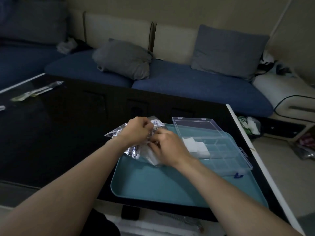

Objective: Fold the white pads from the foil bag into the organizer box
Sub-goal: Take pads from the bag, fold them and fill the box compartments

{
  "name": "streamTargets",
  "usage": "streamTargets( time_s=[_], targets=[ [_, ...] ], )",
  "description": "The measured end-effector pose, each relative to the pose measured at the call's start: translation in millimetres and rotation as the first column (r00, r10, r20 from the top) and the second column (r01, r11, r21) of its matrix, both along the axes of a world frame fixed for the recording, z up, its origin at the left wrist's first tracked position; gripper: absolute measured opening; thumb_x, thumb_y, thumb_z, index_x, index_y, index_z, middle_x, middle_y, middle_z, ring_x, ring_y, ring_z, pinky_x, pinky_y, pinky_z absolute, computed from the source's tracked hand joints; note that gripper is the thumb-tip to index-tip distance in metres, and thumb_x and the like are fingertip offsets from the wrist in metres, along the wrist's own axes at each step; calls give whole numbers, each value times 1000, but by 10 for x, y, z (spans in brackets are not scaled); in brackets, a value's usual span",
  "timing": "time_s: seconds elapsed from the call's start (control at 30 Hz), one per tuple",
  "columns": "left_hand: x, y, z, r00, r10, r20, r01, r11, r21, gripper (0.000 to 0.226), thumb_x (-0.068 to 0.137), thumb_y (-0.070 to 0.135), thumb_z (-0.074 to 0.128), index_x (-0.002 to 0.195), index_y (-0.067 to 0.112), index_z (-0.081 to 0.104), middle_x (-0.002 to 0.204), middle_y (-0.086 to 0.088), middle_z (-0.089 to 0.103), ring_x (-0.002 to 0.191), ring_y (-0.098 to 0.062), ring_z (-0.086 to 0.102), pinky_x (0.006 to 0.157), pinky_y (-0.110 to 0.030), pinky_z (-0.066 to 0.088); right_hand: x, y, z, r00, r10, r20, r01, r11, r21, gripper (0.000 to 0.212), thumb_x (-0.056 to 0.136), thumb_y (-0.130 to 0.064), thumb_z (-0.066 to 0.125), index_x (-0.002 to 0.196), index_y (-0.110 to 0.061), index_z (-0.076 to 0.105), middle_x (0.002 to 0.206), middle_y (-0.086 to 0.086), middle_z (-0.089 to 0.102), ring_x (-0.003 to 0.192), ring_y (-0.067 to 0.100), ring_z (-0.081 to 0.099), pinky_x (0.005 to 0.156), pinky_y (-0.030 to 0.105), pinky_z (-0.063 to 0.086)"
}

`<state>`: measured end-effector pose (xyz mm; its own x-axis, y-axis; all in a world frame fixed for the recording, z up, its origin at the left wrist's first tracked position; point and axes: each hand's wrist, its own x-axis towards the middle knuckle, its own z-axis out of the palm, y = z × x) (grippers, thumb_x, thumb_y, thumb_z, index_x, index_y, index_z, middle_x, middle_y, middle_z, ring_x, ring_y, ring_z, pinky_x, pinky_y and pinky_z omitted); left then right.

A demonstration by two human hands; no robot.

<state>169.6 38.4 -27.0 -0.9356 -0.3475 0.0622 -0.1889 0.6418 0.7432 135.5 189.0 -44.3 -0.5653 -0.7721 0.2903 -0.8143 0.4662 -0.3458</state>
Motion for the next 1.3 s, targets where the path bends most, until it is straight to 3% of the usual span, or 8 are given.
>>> streamTargets(
  time_s=[0.2, 0.27, 0.4, 0.6, 0.73, 0.9, 1.1, 1.3],
  targets=[
    [13, -17, -38, 1000, -3, -12, 4, 998, 64, 17, 94, 22, 57, 79, 21, 65, 72, 4, 63, 67, -10, 56, 56, -23, 41, -121, 94, -27, 988, 10, 155, 10, 992, -126, 13, 92, -16, 62, 84, -7, 65, 86, 1, 58, 77, 16, 52, 69, 31, 43],
    [1, -19, -43, 1000, 12, -16, -11, 996, 85, 18, 94, 22, 58, 78, 20, 66, 71, 5, 63, 66, -8, 56, 56, -22, 40, -108, 98, -8, 984, 45, 174, -26, 994, -109, 10, 88, -14, 64, 96, -10, 67, 97, 1, 60, 86, 17, 56, 74, 28, 44],
    [-16, -4, -42, 1000, 18, -6, -17, 986, 164, 18, 94, 21, 59, 79, 17, 68, 74, 0, 66, 69, -13, 60, 59, -24, 44, -34, 32, -30, 995, 57, 83, -61, 997, 46, 41, 84, -24, 72, 123, -16, 66, 132, 4, 55, 116, 24, 54, 87, 36, 48],
    [31, 30, 11, 990, 83, -113, -73, 993, 92, 15, 94, 24, 59, 93, 16, 71, 83, -1, 71, 80, -15, 67, 72, -31, 55, -74, -41, -72, 996, 56, -72, -64, 992, -112, 11, 88, -23, 71, 90, -15, 79, 105, 4, 68, 99, 28, 63, 74, 38, 53],
    [49, 38, 31, 994, 59, -88, -61, 998, -20, 18, 95, 31, 57, 95, 20, 71, 85, 2, 70, 83, -18, 66, 79, -38, 55, -104, 15, -83, 992, 18, 124, 7, 980, -199, 16, 89, -13, 66, 78, -22, 58, 87, 1, 65, 79, 18, 56, 68, 34, 45],
    [44, 54, 14, 999, 18, -32, -20, 998, -53, 19, 96, 36, 54, 91, 24, 69, 80, 3, 69, 81, -22, 65, 83, -42, 54, -146, 238, -29, 884, 19, 467, 119, 957, -263, 13, 86, -16, 76, 81, -26, 70, 100, -4, 76, 89, 7, 69, 79, 25, 55],
    [31, 113, 29, 1000, -12, 6, 12, 999, -38, 20, 99, 32, 50, 90, 22, 66, 74, -1, 67, 66, -18, 62, 59, -29, 48, -174, 405, -29, 746, 58, 663, 238, 907, -348, 14, 84, -9, 78, 79, -8, 65, 88, 16, 75, 86, 33, 72, 85, 55, 56],
    [61, 127, 69, 999, -41, 2, 42, 996, -77, 19, 100, 27, 50, 94, 18, 65, 81, -5, 69, 73, -21, 64, 58, -27, 45, -202, 464, 70, 788, 84, 611, 289, 825, -486, 34, 79, 26, 52, 73, -7, 58, 84, 2, 76, 88, 10, 73, 75, 23, 56]
  ],
)
